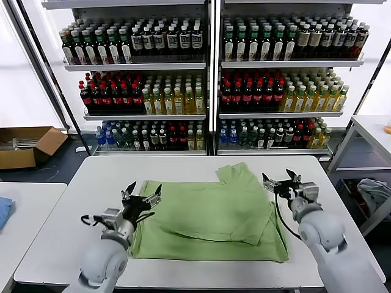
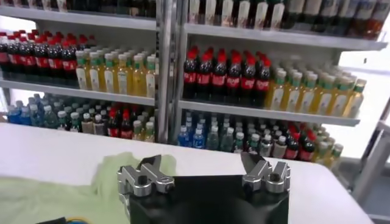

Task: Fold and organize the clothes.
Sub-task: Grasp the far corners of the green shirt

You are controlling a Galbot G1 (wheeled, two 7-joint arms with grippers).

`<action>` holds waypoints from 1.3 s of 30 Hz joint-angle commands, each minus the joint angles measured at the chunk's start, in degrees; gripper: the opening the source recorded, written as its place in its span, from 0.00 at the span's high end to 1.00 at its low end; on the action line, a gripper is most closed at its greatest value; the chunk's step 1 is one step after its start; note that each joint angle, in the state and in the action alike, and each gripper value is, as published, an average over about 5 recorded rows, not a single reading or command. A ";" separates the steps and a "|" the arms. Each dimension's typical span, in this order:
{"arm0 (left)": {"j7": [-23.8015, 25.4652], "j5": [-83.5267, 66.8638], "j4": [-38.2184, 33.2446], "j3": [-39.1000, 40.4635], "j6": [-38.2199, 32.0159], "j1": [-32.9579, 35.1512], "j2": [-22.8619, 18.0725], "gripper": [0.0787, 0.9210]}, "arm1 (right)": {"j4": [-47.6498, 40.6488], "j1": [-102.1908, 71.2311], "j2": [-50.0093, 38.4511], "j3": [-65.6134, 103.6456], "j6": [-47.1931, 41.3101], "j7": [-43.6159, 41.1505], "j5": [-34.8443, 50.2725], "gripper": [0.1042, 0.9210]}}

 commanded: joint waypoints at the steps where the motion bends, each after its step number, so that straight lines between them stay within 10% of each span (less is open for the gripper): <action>1: 0.84 -3.31 18.38 5.32 1.34 -15.10 2.72 0.12 | -20.98 17.50 9.11 -8.55 -0.19 -0.72 -2.29 0.12; 39: 1.74 -1.24 29.55 4.62 1.99 -16.64 -1.36 0.18 | -33.81 16.74 16.76 -5.47 1.62 -1.95 -9.40 0.12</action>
